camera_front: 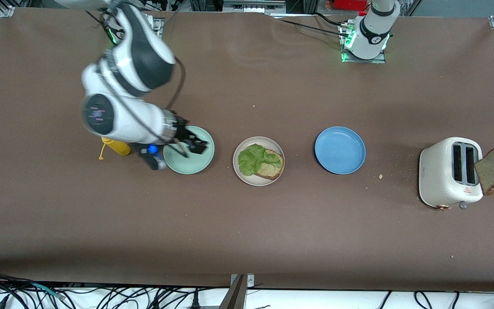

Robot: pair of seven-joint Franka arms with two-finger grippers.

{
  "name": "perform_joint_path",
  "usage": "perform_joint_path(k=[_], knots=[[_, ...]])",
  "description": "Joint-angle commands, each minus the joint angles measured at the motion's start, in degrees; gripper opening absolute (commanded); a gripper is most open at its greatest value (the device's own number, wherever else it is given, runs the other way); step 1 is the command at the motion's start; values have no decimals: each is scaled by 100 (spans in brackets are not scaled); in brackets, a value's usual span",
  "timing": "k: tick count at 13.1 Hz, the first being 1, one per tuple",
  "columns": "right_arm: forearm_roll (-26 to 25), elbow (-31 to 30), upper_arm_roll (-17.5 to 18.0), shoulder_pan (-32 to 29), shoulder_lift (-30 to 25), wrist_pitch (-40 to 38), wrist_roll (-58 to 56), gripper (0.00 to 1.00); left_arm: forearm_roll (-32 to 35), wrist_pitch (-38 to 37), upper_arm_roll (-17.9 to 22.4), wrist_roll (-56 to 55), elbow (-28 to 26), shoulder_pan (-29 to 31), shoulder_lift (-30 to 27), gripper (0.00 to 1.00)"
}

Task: Make sandwich in beige plate with both arms
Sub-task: 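Open the right gripper and withdraw it beside the mustard bottle, then pull the second toast slice from the toaster with the left gripper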

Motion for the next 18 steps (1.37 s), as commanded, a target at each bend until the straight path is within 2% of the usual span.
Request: perform_joint_path(k=[1,3,5,8,11,12,15,18], knots=[[-413,-444,73,-729,-660,-439,-1405,100,76,-620,-14,120,620,-130,27,0],[-519,-542,47,-1257,-872,-501,-2335,100,-143,-981,-110,-28,735,-357,27,0],[-843,-638,21,-1653,-1021,-475,-3601,100,-686,-1228,-119,-571,736,-560,36,0],[-1599,-804,-278,-1707,-1206,-274,-4702,99,-1512,-1422,-120,-1765,709,-1060,228,0],[-1749,-1856,-366,-1821,-1767,874,-5152,100,-2969,-1448,-120,-2348,648,-1211,668,0],[-1924,-1990,-357,-1839,-1847,1114,-5249,100,-3340,-1483,-120,-2393,622,-1194,808,0],[-2189,-1896,-348,-1918,-1822,1099,-5610,100,-4815,-1589,-128,-2472,621,-1220,1493,0],[-2181,-1878,-340,-1892,-1804,1090,-5523,100,-5688,-1536,-453,-2376,613,-1220,1898,0]])
